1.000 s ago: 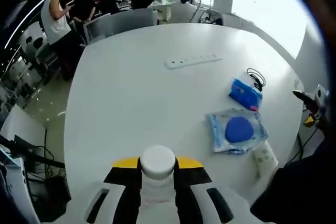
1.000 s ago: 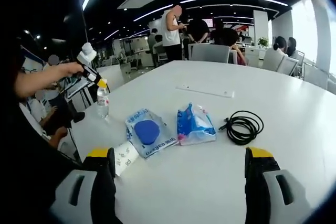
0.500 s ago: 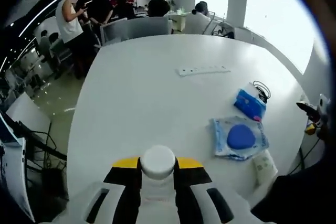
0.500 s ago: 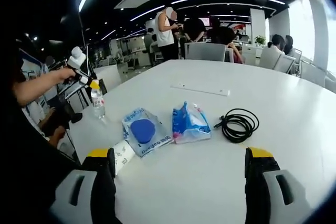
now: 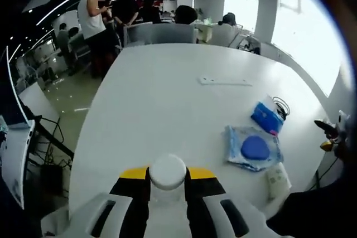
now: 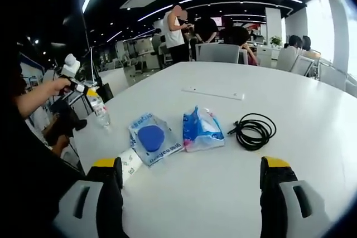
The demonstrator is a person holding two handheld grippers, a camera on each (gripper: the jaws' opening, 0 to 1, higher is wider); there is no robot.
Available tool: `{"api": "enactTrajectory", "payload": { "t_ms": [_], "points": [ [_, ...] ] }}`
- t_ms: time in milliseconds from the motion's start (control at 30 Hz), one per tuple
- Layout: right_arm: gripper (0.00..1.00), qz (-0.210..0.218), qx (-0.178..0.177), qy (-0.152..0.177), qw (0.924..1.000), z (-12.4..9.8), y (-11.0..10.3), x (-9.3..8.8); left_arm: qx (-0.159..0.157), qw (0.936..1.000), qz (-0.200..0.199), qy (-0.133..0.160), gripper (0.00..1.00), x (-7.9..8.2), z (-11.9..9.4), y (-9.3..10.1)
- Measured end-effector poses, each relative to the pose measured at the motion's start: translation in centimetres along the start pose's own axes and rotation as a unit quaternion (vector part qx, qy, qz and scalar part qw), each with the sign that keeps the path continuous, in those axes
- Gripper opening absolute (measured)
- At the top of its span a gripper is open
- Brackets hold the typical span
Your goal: Arrange the tabletop items into an orderly group along one side of the table until the central work area is clear of visible clutter.
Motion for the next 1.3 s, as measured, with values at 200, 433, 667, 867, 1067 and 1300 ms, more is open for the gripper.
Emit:
{"api": "enactTrajectory", "payload": {
  "t_ms": [200, 433, 667, 867, 1067, 1300],
  "points": [
    [1.0, -0.003, 0.006, -0.001, 1.0, 0.3, -0.2, 0.0, -0.007, 0.9999, -0.012, 0.004, 0.22, -0.9, -0.6, -0.7],
    [0.99, -0.002, 0.008, -0.004, 1.0, 0.4, -0.5, -0.2, -0.021, 0.9994, 0.027, 0.008, 0.22, -0.9, -0.4, -0.5],
    [1.0, 0.007, 0.007, 0.007, 0.9999, 0.2, -0.4, 0.0, -0.063, 0.992, 0.063, 0.089, 0.22, -1.5, -0.3, -1.2],
    [1.0, 0.007, 0.003, 0.009, 0.9999, 0.1, -0.5, -0.1, -0.139, 0.9777, 0.117, 0.105, 0.29, -1.8, -0.3, -2.2],
    [1.0, 0.01, 0.003, 0.008, 0.9999, -0.1, -0.8, -0.5, -0.181, 0.9675, 0.137, 0.111, 0.3, -1.9, 1.2, -4.4],
    [1.0, 0.013, -0.001, 0.005, 0.9999, -0.3, -1.0, -0.8, -0.221, 0.9527, 0.17, 0.122, 0.3, -1.7, 3.0, -4.2]
  ]
}}
Point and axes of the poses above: the point that each gripper's makers call its tool centre point, and the gripper's own axes: z roughly forward along the fingers, y roughly to its right, x roughly out of its top, the point moved 10 cm from there along -z, roughly backward along the fingers, and after that the axes turned 1 degree about -x, right-handed, at the moved point
